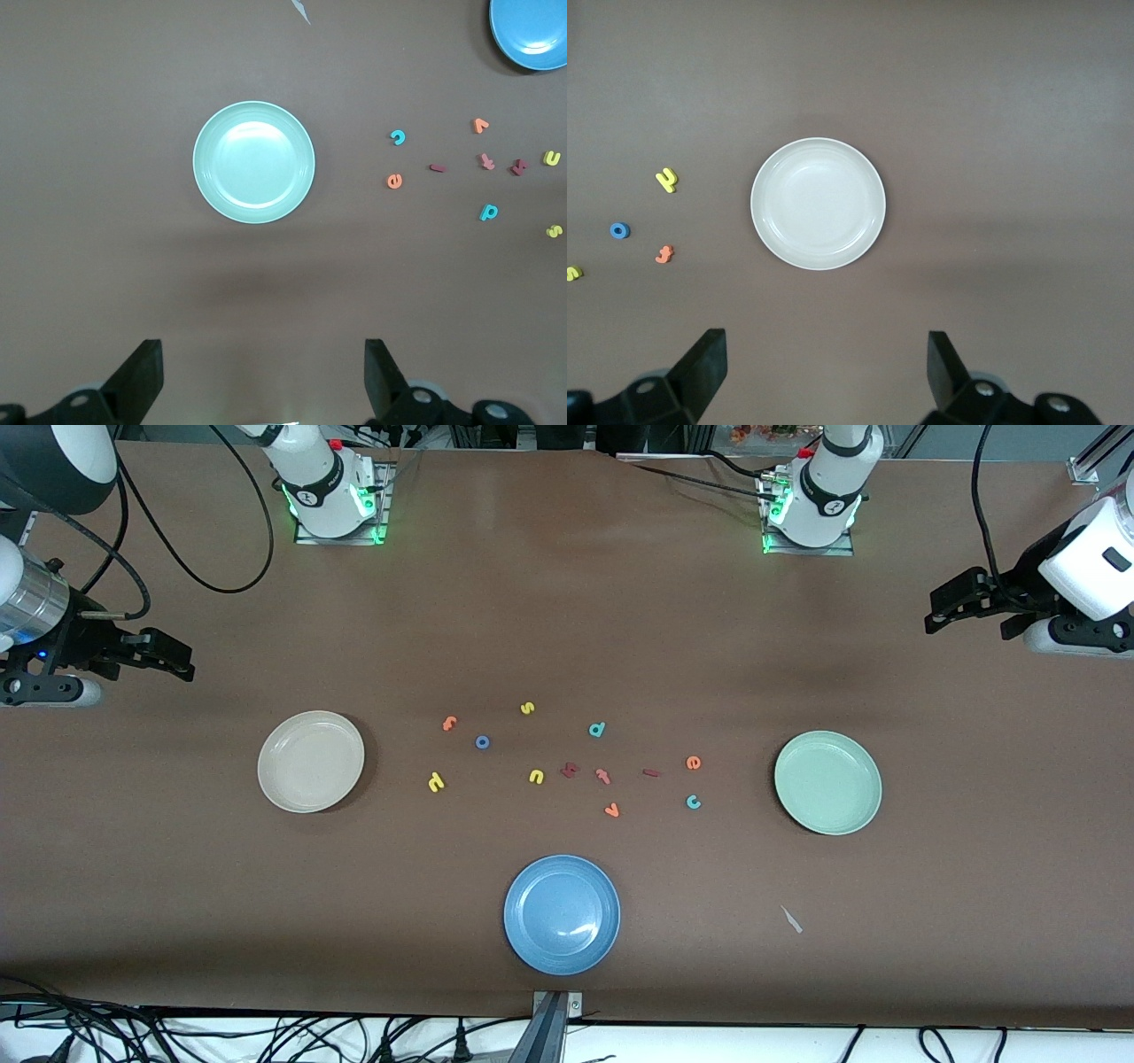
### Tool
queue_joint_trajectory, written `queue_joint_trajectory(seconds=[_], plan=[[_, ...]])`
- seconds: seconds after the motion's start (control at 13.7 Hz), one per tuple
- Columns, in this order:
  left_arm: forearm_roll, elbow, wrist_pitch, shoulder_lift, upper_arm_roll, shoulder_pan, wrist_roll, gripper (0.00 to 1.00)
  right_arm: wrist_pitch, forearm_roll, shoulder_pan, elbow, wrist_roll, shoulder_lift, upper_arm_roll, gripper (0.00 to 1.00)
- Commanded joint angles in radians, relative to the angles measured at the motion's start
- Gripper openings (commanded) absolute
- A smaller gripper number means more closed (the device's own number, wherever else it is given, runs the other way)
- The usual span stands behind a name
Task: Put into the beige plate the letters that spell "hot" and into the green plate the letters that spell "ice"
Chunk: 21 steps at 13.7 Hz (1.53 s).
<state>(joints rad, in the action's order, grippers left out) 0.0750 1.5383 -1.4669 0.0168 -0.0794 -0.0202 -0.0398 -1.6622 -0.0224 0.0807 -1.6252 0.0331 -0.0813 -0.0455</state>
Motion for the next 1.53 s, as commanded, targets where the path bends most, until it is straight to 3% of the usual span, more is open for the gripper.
queue_joint_trajectory(seconds=[0.0, 1.24, 1.46], plan=[[-0.029, -0.033, 0.019, 0.012, -0.005, 0.002, -0.02, 1.0, 0.013, -0.001, -0.004, 0.013, -0.004, -0.002, 0.001, 1.0], [-0.029, -0.035, 0.028, 0.012, -0.002, -0.007, -0.022, 1.0, 0.015, -0.004, 0.007, 0.011, -0.004, -0.011, 0.006, 1.0], [-0.029, -0.035, 0.027, 0.012, 0.0, -0.007, -0.022, 1.0, 0.021, -0.007, 0.062, 0.011, -0.009, -0.066, 0.006, 1.0]])
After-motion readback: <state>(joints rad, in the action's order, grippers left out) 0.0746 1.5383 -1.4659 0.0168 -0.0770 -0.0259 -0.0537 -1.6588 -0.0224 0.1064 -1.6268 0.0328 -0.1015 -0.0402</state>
